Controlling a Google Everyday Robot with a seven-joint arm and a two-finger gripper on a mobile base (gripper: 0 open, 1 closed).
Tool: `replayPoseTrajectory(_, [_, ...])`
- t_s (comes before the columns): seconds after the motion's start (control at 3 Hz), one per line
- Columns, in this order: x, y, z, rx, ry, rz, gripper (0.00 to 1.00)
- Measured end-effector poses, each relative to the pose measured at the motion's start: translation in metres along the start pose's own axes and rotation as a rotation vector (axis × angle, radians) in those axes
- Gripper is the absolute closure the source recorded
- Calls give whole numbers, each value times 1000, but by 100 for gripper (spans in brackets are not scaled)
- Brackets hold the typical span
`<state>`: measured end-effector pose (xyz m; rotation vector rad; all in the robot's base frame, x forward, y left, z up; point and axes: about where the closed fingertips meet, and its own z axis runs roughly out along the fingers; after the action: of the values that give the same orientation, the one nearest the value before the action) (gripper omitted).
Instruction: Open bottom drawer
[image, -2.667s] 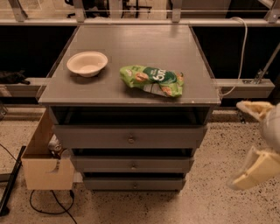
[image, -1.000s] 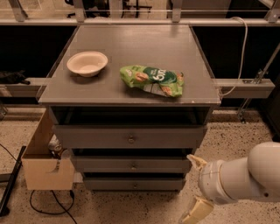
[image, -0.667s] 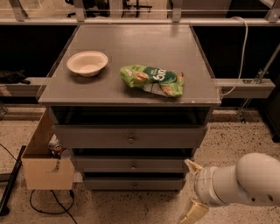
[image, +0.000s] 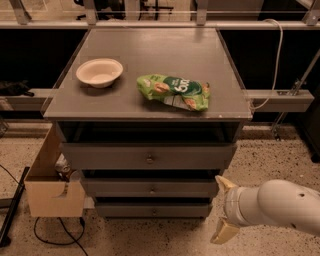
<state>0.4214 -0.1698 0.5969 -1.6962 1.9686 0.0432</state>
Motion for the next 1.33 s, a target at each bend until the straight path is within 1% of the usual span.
replayPoseTrajectory(0.33, [-1,1,0,-1,-3,2,0])
replayPoseTrajectory(0.67, [-1,7,22,-28,-30,9,0])
replayPoseTrajectory(1.0, [43,35,94,-79,-1,40,0])
replayPoseTrajectory(1.33, [76,43,138,-67,28,43,0])
